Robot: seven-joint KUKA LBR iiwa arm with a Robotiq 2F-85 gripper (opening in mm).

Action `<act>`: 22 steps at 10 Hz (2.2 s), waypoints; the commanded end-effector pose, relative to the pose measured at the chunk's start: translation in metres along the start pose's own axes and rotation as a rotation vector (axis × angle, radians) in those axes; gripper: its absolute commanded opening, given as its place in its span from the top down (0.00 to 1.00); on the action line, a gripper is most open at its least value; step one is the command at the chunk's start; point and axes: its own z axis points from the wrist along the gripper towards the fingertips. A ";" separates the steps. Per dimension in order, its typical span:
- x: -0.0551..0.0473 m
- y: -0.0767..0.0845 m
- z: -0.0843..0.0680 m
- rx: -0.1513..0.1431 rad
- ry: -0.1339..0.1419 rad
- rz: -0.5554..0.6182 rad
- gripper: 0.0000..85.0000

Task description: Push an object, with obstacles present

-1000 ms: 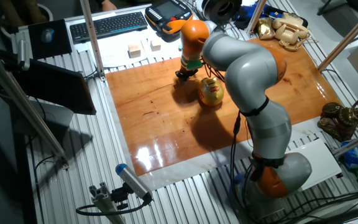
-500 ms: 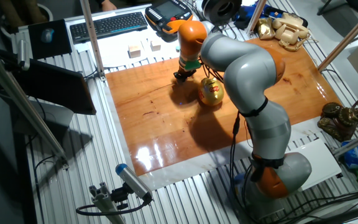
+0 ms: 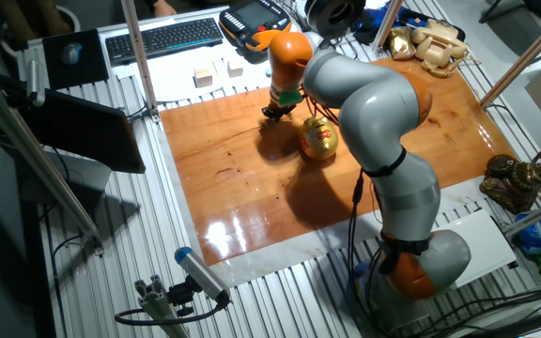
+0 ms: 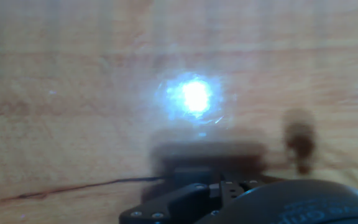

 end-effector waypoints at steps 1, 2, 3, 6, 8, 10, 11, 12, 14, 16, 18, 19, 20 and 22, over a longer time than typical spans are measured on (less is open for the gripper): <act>-0.003 -0.005 -0.001 0.000 -0.002 -0.001 1.00; -0.005 -0.007 -0.002 -0.008 -0.007 0.004 1.00; -0.007 -0.004 -0.001 -0.005 -0.016 0.019 1.00; -0.014 0.005 0.005 -0.017 -0.027 0.051 1.00; -0.020 0.010 0.002 -0.019 -0.031 0.066 1.00; -0.023 0.016 0.000 -0.024 -0.038 0.082 1.00; -0.024 0.019 0.001 -0.027 -0.041 0.085 1.00; -0.024 0.020 0.004 -0.032 -0.049 0.089 1.00; -0.025 0.023 0.007 -0.034 -0.061 0.097 1.00; -0.023 0.028 0.009 -0.040 -0.070 0.113 1.00; -0.018 0.035 0.012 -0.031 -0.055 0.107 1.00; -0.017 0.037 0.012 -0.004 -0.025 0.074 1.00; -0.016 0.038 0.013 0.014 0.001 0.051 1.00; -0.015 0.038 0.012 0.020 0.024 0.034 1.00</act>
